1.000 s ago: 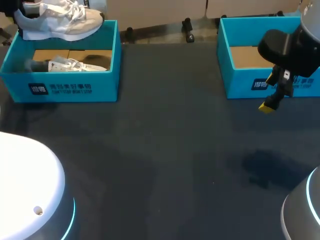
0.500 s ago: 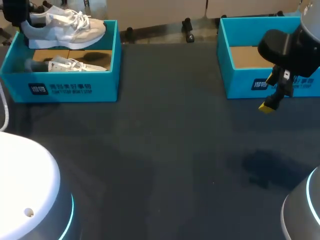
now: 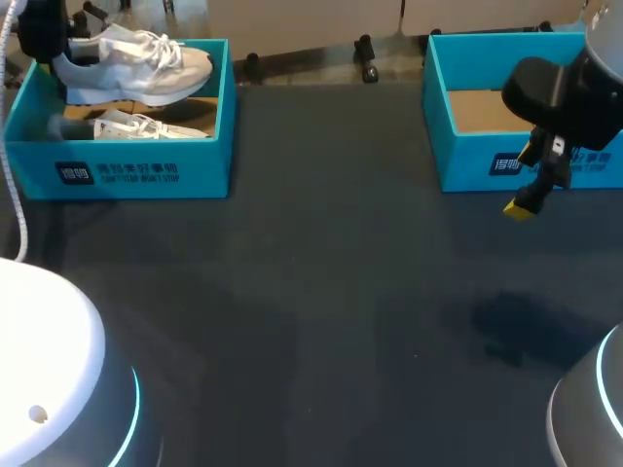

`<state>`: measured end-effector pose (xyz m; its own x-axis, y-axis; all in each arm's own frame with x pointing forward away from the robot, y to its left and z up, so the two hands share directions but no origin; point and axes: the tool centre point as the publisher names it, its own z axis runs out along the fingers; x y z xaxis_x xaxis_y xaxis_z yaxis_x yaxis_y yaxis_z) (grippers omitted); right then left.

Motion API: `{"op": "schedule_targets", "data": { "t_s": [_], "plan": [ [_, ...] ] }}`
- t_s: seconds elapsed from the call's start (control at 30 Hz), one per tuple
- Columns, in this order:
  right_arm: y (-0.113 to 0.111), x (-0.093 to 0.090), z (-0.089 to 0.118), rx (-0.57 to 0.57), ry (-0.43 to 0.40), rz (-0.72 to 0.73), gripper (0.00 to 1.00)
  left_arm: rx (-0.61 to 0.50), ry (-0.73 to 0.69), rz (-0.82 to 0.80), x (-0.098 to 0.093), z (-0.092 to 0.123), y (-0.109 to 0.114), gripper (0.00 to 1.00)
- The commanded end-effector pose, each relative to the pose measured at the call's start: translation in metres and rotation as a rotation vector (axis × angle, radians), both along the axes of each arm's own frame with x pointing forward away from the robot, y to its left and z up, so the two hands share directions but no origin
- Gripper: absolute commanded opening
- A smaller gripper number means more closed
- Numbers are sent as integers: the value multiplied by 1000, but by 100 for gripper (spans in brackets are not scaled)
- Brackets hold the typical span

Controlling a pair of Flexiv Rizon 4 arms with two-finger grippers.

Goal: Take the shoe out of the shoebox, open the shoe tongue, remove and reinsert the insole, then place the shoe into the shoebox

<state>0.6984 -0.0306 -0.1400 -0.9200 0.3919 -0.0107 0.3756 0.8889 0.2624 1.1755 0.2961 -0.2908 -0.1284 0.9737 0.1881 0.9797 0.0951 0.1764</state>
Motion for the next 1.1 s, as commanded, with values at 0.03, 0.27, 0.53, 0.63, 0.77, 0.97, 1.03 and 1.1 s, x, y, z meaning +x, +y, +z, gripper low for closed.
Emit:
{"op": "schedule_targets", "data": {
  "t_s": [0.03,0.27,0.53,0.63,0.77,0.97,1.03,1.1],
  "plan": [
    [2,2,0,-3,4,-1,100,4,-3,-7,10,-10,-1,0],
    [2,2,0,-3,4,-1,100,17,-7,-20,19,-25,-3,0],
    [2,2,0,-3,4,-1,100,37,-11,-33,25,-44,-5,0],
    [2,2,0,-3,4,-1,100,32,-5,-32,27,-49,-6,0],
    [2,2,0,-3,4,-1,100,28,-2,-33,31,-55,-5,0],
    [2,2,0,-3,4,-1,100,35,16,-34,39,-68,-6,0],
    [2,2,0,-3,4,-1,100,40,16,-24,42,-72,-6,0],
    [2,2,0,-3,4,-1,100,40,17,-23,43,-75,-6,0]
  ]
}}
